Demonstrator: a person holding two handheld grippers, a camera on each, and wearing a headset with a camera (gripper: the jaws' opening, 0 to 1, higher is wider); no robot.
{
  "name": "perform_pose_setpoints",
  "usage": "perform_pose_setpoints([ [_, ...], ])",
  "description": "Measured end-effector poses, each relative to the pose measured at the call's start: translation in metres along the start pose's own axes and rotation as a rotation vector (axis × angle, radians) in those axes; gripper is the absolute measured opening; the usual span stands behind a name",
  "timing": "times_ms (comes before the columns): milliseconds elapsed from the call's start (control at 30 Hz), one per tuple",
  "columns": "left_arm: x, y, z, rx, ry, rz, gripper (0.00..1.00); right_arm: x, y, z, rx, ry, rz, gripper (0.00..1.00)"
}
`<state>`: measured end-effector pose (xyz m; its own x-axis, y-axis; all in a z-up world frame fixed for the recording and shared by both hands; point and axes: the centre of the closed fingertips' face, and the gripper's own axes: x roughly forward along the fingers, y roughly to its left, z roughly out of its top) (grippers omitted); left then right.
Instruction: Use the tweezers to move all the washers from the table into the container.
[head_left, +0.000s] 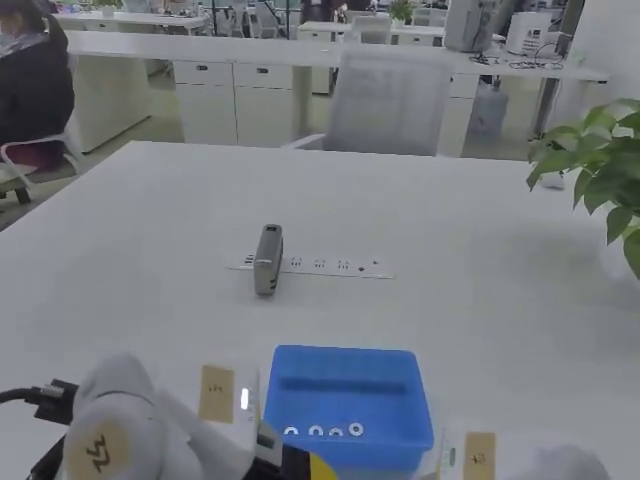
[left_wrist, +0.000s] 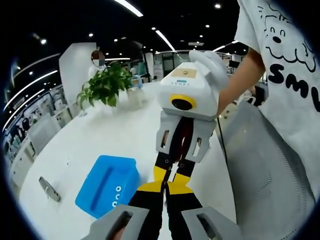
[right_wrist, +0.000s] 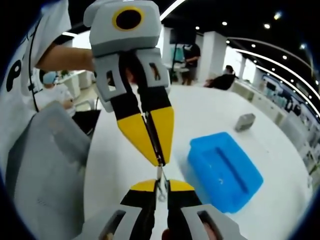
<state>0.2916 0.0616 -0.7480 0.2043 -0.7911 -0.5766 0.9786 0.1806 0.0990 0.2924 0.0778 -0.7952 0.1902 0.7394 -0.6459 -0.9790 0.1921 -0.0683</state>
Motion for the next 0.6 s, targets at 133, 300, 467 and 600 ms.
perform_pose_setpoints([
  [133, 0.0021, 0.0013, 0.0006, -0.028, -0.015, 0.012, 0.0, 0.0013, -0.001, -0.0028, 0.011, 0.006, 0.005, 0.04],
  [300, 0.0028, 0.0021, 0.0025, -0.035, -0.015, 0.017, 0.0, -0.0019, -0.001, 0.0001, 0.018, -0.002, 0.0, 0.03],
  [467, 0.0038, 0.0012, 0.0031, -0.037, -0.02, 0.02, 0.0, -0.0038, -0.0008, -0.0016, 0.013, 0.002, -0.005, 0.03],
  [600, 0.0054, 0.0021, 0.0015, -0.035, -0.014, 0.031, 0.0, -0.0037, -0.0026, -0.003, 0.014, 0.004, -0.008, 0.03],
])
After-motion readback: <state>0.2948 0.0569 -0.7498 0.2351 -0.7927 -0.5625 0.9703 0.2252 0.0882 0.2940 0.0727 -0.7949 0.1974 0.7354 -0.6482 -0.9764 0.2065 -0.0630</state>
